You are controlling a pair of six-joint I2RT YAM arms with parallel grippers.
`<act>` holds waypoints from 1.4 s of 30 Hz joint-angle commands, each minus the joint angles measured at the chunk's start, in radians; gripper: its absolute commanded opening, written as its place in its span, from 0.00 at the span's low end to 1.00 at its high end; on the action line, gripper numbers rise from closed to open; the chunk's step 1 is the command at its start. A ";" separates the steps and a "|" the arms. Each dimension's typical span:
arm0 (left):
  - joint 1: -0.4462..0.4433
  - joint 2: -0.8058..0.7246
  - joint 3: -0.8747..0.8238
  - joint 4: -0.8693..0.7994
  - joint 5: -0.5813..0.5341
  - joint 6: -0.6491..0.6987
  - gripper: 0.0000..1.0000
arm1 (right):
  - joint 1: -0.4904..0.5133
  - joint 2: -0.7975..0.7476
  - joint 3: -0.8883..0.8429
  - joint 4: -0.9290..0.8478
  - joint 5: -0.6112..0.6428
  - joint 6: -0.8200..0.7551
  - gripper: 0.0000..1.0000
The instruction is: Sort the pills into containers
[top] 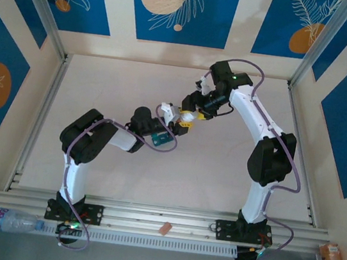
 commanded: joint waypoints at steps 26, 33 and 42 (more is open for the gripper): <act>0.045 -0.055 0.105 0.093 0.196 -0.437 0.00 | -0.091 -0.396 -0.243 0.352 0.022 -0.104 0.85; 0.047 -0.045 0.146 0.094 0.284 -0.528 0.00 | -0.032 -0.363 -0.219 0.340 0.050 -0.176 0.87; 0.048 -0.036 0.164 0.094 0.307 -0.551 0.00 | -0.018 -0.326 -0.213 0.325 0.055 -0.174 0.79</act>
